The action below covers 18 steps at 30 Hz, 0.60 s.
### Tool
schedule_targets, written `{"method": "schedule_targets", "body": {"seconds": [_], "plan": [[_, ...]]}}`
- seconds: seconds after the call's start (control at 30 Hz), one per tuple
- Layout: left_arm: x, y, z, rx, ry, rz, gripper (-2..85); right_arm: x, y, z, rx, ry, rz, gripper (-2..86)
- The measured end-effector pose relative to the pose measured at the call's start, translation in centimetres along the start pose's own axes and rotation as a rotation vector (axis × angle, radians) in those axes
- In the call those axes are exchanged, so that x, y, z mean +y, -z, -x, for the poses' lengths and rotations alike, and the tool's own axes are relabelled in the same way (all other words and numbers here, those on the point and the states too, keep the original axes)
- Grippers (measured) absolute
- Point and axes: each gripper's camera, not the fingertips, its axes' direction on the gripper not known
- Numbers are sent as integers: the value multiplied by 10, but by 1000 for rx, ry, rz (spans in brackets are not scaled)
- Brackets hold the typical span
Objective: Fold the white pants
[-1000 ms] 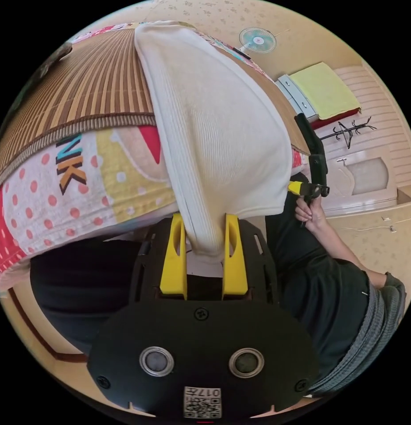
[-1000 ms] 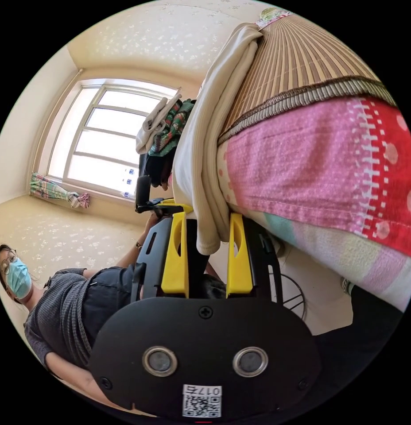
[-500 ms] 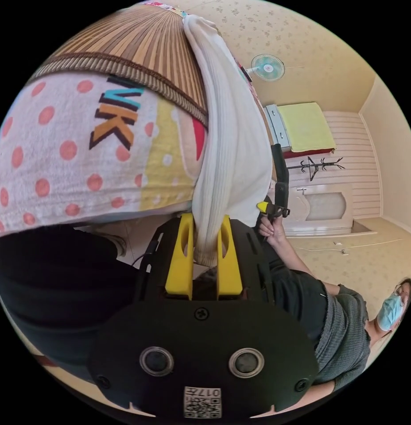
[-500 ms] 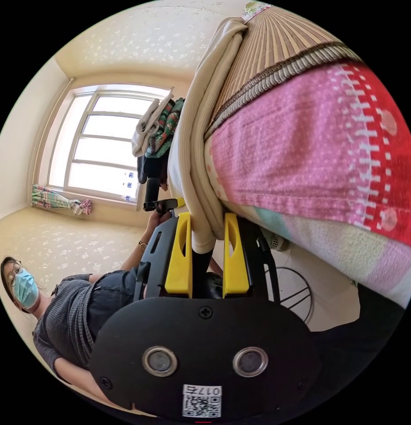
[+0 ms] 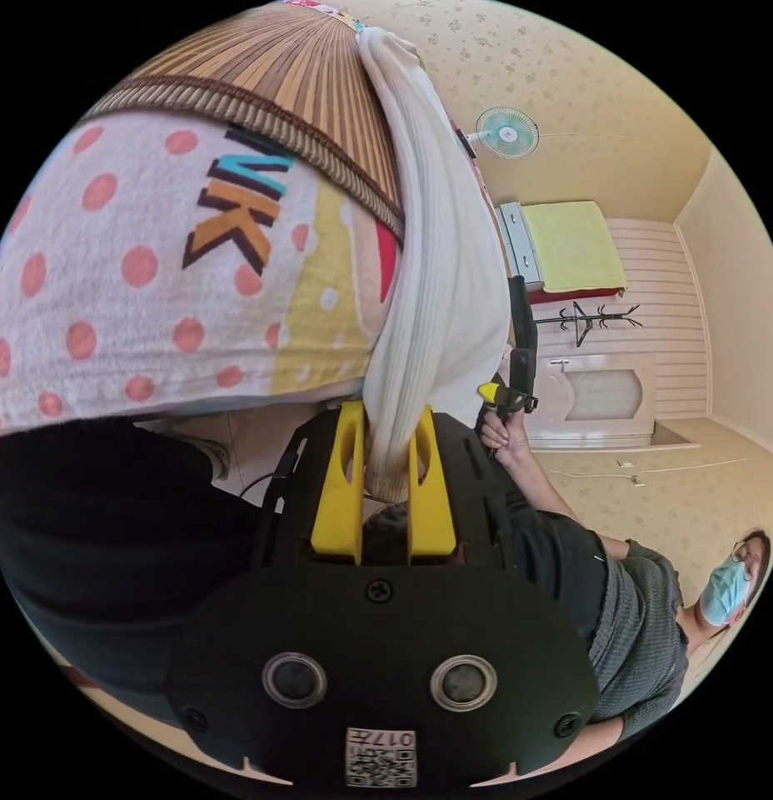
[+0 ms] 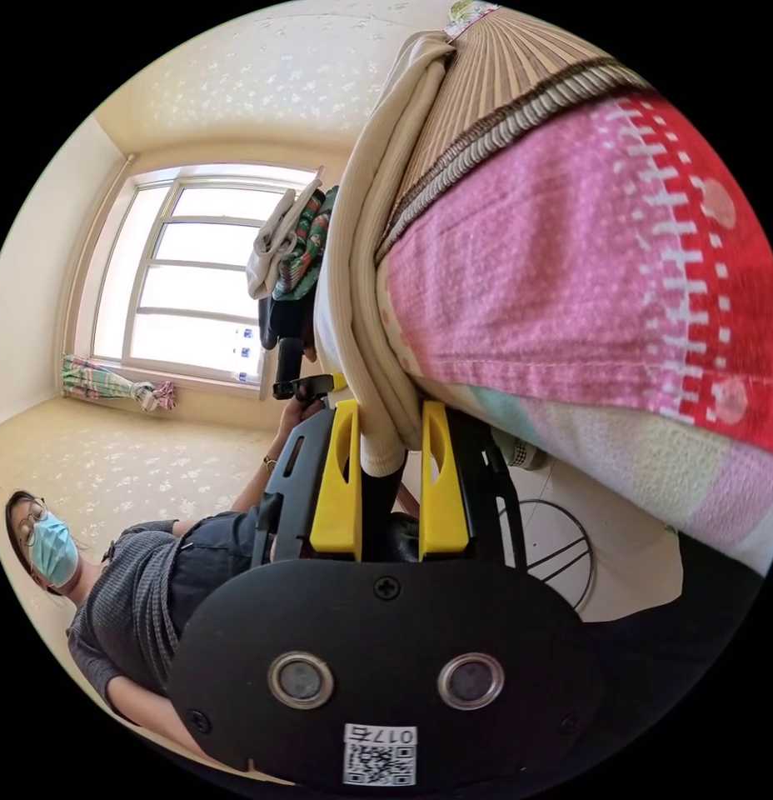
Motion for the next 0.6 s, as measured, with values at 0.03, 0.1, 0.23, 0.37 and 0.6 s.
{"method": "schedule_targets", "body": {"seconds": [0.03, 0.1, 0.23, 0.37, 0.6], "plan": [[2, 1, 1, -2, -1, 0, 81, 1, 1, -1, -1, 0, 0, 106], [4, 3, 3, -4, -3, 0, 81, 7, 3, -3, -1, 2, 2, 104], [13, 9, 9, 26, -26, 2, 67, 15, 3, -2, -1, 36, 27, 89], [31, 22, 3, 114, -124, -20, 53, 32, 9, 18, -43, 152, 41, 50], [83, 75, -34, 377, -305, -111, 51, 93, 73, 69, -295, 381, -105, 20]]}}
